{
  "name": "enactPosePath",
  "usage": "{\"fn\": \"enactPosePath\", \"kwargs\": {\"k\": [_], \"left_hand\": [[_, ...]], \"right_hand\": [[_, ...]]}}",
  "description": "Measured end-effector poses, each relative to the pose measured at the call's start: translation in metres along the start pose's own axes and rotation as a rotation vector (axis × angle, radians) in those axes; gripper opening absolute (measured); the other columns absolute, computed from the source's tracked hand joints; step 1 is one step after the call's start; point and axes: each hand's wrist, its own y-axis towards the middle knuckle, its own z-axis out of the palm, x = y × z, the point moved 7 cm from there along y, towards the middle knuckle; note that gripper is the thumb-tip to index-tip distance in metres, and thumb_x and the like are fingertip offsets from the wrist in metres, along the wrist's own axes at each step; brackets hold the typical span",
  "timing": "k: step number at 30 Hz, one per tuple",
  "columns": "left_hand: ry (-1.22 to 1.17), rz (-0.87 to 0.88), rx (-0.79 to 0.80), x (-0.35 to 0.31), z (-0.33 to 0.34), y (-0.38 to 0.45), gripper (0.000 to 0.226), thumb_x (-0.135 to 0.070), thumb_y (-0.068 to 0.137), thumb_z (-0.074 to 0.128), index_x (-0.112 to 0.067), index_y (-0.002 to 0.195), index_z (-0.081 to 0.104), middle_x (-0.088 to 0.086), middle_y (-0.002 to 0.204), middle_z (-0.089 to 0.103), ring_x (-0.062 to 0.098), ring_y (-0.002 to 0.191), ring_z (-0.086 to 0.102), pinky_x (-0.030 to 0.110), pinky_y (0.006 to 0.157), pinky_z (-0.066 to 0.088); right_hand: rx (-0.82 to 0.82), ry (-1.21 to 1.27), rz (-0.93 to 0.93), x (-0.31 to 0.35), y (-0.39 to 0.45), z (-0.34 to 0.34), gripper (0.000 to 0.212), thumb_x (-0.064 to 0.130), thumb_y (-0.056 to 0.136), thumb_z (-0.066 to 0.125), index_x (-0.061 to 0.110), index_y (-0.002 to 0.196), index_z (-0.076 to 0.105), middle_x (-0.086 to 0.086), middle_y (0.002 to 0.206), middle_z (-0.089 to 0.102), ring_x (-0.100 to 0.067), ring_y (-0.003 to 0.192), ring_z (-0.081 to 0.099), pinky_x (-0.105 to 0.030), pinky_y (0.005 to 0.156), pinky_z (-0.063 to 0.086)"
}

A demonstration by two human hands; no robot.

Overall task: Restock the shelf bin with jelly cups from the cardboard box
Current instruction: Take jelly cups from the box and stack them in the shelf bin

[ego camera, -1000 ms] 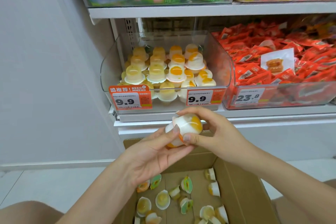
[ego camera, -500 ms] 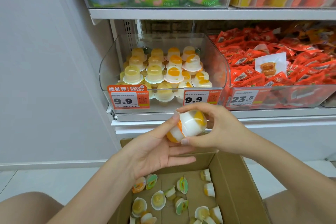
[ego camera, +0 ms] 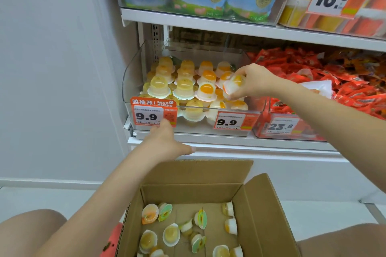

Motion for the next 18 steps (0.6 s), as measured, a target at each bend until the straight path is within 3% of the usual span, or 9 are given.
{"fn": "enactPosePath", "kwargs": {"k": [2, 5, 9, 13, 18], "left_hand": [[0.03, 0.014, 0.012, 0.0, 0.003, 0.002, 0.085, -0.041, 0.078, 0.073, -0.011, 0.139, 0.022, 0.011, 0.145, 0.028, 0.029, 0.129, 0.038, 0.035, 0.098, 0.039], [0.056, 0.014, 0.015, 0.003, 0.005, 0.004, 0.084, -0.042, 0.078, 0.073, -0.012, 0.138, 0.023, 0.011, 0.145, 0.026, 0.031, 0.132, 0.035, 0.038, 0.101, 0.038], [0.082, 0.025, 0.03, 0.002, 0.009, 0.007, 0.083, -0.043, 0.077, 0.073, -0.012, 0.137, 0.025, 0.011, 0.146, 0.026, 0.031, 0.133, 0.033, 0.041, 0.104, 0.038], [0.099, 0.035, 0.05, 0.0, 0.016, 0.007, 0.084, -0.043, 0.077, 0.073, -0.013, 0.138, 0.025, 0.011, 0.146, 0.026, 0.032, 0.132, 0.035, 0.043, 0.104, 0.039], [0.09, 0.058, 0.039, -0.002, 0.017, 0.009, 0.082, -0.042, 0.078, 0.073, -0.013, 0.138, 0.027, 0.011, 0.146, 0.028, 0.031, 0.131, 0.036, 0.042, 0.104, 0.04]], "right_hand": [[0.04, -0.01, 0.002, 0.0, 0.004, 0.008, 0.081, 0.044, 0.063, 0.084, 0.012, 0.131, 0.054, -0.008, 0.121, 0.06, -0.018, 0.089, 0.053, -0.028, 0.068, 0.04], [0.072, -0.063, -0.024, 0.001, 0.007, 0.015, 0.082, 0.041, 0.064, 0.085, 0.011, 0.133, 0.052, -0.008, 0.121, 0.059, -0.017, 0.089, 0.049, -0.026, 0.065, 0.039], [0.112, -0.069, -0.037, 0.003, 0.007, 0.015, 0.082, 0.036, 0.063, 0.087, 0.013, 0.133, 0.05, -0.006, 0.12, 0.058, -0.017, 0.086, 0.049, -0.02, 0.051, 0.035], [0.205, -0.142, -0.052, 0.007, 0.008, 0.026, 0.074, 0.032, 0.065, 0.085, 0.015, 0.129, 0.053, 0.0, 0.101, 0.056, -0.018, 0.086, 0.051, -0.023, 0.058, 0.037], [0.192, -0.14, -0.063, 0.006, 0.013, 0.036, 0.076, 0.028, 0.067, 0.084, 0.016, 0.134, 0.051, -0.007, 0.127, 0.055, -0.026, 0.112, 0.053, -0.028, 0.077, 0.038]]}}
